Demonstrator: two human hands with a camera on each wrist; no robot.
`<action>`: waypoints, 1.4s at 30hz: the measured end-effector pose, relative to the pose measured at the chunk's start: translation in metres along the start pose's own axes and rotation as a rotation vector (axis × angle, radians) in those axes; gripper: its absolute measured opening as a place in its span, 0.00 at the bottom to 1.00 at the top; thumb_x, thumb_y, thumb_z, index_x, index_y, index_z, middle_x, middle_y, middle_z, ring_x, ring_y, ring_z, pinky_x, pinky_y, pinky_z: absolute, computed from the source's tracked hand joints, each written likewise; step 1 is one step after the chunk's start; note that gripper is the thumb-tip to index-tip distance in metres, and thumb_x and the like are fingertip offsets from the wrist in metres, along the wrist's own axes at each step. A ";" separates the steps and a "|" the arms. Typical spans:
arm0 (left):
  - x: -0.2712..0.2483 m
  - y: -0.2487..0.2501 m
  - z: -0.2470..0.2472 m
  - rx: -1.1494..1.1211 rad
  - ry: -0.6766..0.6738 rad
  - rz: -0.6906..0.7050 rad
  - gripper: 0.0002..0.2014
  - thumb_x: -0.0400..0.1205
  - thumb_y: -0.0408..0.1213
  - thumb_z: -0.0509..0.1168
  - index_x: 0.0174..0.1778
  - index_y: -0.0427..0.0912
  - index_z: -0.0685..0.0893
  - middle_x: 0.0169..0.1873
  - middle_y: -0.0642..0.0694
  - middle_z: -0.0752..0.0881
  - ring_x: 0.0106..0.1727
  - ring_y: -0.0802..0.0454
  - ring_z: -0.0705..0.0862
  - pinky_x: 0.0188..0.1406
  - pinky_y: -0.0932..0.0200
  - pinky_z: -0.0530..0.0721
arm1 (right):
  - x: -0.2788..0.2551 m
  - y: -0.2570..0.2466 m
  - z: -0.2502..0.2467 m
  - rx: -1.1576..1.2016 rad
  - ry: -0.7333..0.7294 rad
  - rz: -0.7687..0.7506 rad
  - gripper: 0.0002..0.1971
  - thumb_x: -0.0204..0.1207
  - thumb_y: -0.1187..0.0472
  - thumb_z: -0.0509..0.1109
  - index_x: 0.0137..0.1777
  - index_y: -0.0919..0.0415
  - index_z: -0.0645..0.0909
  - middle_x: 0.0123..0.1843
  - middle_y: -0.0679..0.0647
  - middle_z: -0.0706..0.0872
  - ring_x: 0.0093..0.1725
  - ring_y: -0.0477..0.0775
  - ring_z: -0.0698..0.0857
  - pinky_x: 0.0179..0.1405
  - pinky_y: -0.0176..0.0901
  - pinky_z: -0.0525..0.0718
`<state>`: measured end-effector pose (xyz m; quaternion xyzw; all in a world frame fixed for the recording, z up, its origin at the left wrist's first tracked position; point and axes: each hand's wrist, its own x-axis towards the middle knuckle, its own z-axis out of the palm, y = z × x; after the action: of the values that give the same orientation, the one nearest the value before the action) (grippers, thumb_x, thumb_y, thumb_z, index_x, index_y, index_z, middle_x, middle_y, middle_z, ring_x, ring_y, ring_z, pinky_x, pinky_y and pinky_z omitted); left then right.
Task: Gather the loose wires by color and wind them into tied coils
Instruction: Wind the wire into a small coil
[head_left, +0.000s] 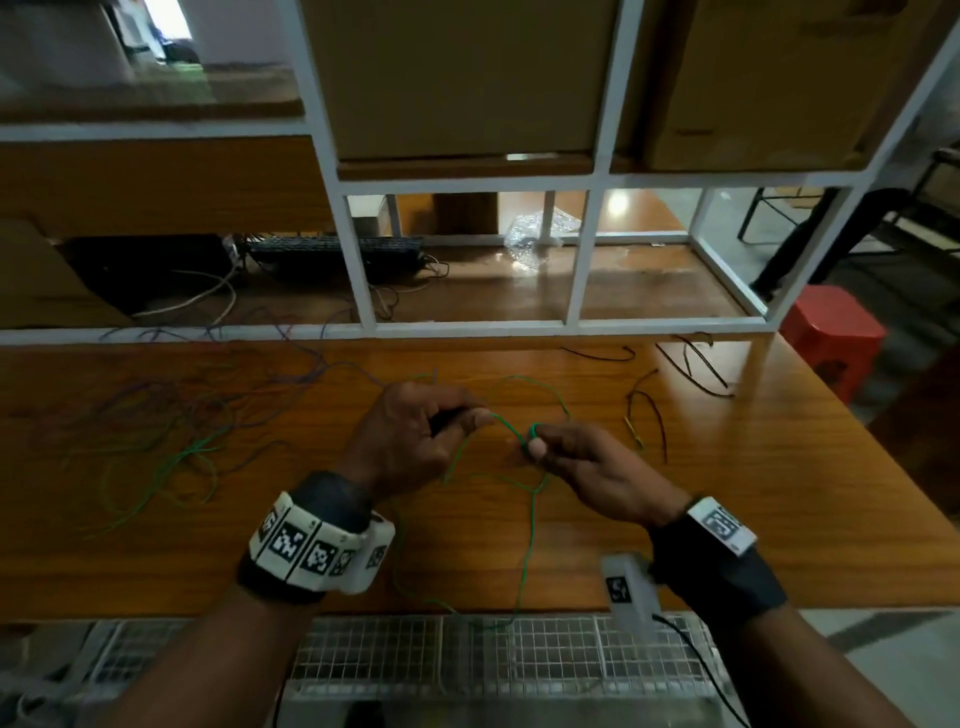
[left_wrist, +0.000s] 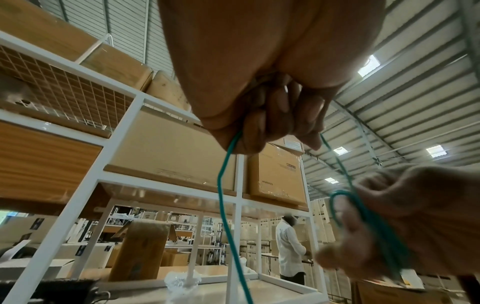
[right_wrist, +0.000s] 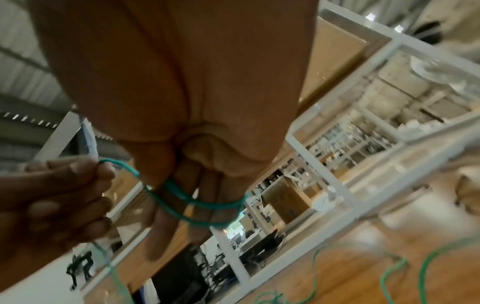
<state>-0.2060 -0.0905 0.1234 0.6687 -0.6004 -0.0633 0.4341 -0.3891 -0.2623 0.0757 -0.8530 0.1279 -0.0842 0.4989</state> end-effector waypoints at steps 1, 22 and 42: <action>0.005 0.000 -0.005 0.002 0.020 -0.004 0.06 0.83 0.39 0.71 0.49 0.44 0.92 0.30 0.56 0.87 0.27 0.60 0.80 0.25 0.71 0.71 | -0.003 -0.004 0.002 0.112 -0.069 0.003 0.16 0.92 0.52 0.60 0.62 0.57 0.89 0.61 0.59 0.92 0.65 0.64 0.87 0.70 0.63 0.82; 0.026 -0.032 0.060 -0.639 -0.054 -0.348 0.05 0.81 0.45 0.73 0.42 0.51 0.93 0.22 0.47 0.79 0.20 0.55 0.71 0.20 0.64 0.67 | 0.018 -0.070 -0.004 1.501 0.207 -0.257 0.19 0.90 0.59 0.57 0.60 0.63 0.90 0.69 0.62 0.89 0.66 0.56 0.90 0.61 0.45 0.91; -0.003 -0.021 0.000 0.180 -0.090 -0.069 0.16 0.81 0.51 0.64 0.55 0.47 0.92 0.39 0.55 0.88 0.36 0.65 0.82 0.37 0.64 0.82 | 0.044 0.040 0.010 -0.421 0.376 -0.216 0.10 0.87 0.60 0.68 0.62 0.56 0.89 0.61 0.49 0.94 0.52 0.50 0.93 0.48 0.55 0.92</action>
<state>-0.1910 -0.0899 0.1084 0.7218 -0.5989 -0.0540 0.3425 -0.3497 -0.2855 0.0366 -0.9158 0.1412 -0.2647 0.2669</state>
